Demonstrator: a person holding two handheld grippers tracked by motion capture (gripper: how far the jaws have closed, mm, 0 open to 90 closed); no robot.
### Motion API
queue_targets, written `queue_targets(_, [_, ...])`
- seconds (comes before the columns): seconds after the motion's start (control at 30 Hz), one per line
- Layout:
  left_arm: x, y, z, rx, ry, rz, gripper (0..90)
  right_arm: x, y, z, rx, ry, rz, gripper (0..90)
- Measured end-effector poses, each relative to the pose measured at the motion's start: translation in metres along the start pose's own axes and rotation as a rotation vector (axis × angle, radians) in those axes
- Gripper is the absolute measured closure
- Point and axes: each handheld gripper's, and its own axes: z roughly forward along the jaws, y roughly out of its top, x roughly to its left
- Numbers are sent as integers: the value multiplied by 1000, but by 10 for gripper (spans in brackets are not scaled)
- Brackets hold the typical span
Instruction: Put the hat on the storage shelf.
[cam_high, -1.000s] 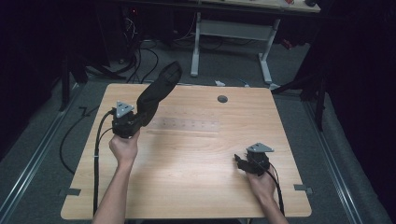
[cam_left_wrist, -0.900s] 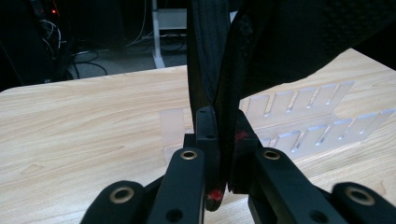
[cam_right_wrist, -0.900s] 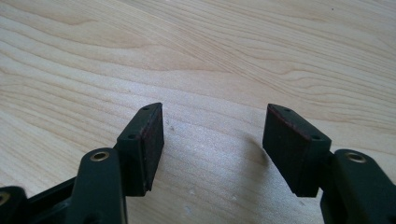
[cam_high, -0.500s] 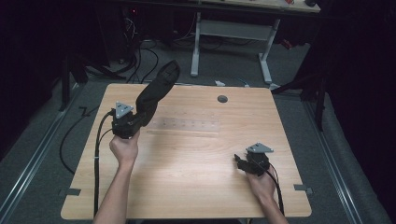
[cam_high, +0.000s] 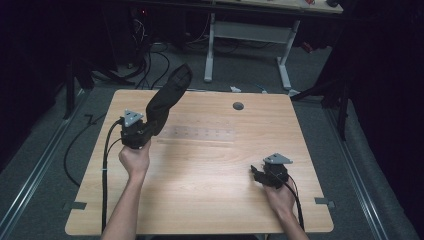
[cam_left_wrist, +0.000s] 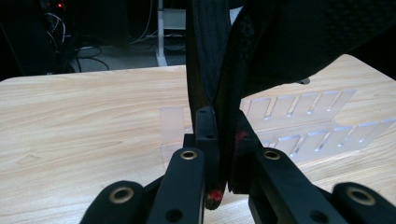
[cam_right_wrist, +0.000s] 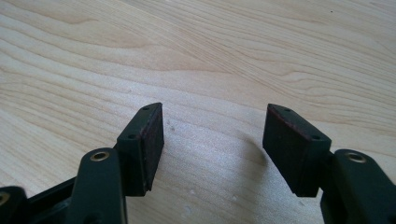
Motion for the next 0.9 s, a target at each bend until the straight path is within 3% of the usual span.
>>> queue_targets(0.6, [-3,-6,-1,13,13,-11,852,1,0,0,-2,3,-3,386])
queue_targets(0.9, [-7,-7,-2,-36,28,15,859,1,0,0,-3,2,-4,386])
